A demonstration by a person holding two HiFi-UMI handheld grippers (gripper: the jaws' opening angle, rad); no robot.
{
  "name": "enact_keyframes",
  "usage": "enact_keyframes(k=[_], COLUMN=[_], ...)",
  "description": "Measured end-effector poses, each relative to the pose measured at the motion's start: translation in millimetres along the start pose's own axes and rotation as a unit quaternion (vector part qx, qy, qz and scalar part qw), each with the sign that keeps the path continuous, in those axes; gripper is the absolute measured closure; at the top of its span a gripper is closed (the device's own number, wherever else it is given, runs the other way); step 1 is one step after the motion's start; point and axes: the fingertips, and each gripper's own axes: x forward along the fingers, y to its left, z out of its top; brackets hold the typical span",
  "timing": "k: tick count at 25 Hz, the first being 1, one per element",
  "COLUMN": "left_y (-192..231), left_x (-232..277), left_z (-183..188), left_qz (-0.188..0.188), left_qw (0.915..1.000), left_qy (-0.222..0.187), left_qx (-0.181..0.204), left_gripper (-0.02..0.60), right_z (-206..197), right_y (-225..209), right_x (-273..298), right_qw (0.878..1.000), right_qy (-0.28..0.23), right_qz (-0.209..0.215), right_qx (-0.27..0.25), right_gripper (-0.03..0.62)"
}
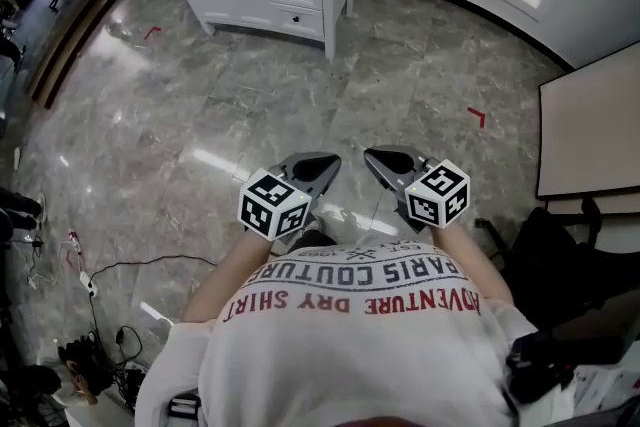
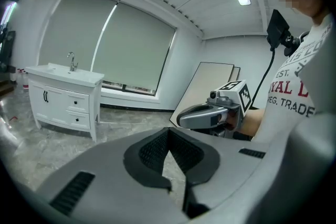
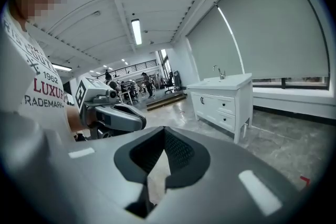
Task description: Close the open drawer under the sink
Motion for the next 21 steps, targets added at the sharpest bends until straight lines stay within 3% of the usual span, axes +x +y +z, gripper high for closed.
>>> enact_keyframes(k=[21], left_y=[-16], left_x=[-30], left_z=[1], left_qz=[0.025], left_qw=[0.9995], left_qy=[-0.017], left_qx=[0.012], left_gripper=[0.581], right_z=[2], right_y=[42], right_x=[-8], right_qw=[0.999], right_qy=[0.006], right_qz=[0.036], right_qx=[-0.035], right_gripper=[0.593])
